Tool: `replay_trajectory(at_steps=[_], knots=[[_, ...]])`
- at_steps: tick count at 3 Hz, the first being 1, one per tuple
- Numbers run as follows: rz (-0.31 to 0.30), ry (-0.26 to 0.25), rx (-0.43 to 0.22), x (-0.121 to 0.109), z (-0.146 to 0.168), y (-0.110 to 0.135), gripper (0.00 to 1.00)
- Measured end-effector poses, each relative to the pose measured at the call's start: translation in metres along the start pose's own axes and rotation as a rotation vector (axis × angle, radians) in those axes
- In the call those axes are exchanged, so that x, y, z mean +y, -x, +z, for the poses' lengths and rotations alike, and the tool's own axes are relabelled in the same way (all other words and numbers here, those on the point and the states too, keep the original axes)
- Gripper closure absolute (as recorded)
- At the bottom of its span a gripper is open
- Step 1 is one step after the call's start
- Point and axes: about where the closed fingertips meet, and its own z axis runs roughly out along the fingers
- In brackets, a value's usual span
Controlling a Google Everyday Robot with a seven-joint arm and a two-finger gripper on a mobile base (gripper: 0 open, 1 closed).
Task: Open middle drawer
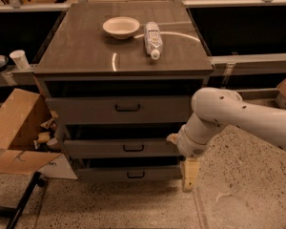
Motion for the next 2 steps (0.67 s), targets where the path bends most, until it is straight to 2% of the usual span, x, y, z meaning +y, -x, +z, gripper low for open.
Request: replay_trajectory(at_steps=[1, 2], knots=[[-0.009, 0.054, -0.040, -0.0045, 0.0524, -0.0092, 0.00], [-0.009, 0.054, -0.040, -0.0045, 0.0524, -0.0092, 0.00]])
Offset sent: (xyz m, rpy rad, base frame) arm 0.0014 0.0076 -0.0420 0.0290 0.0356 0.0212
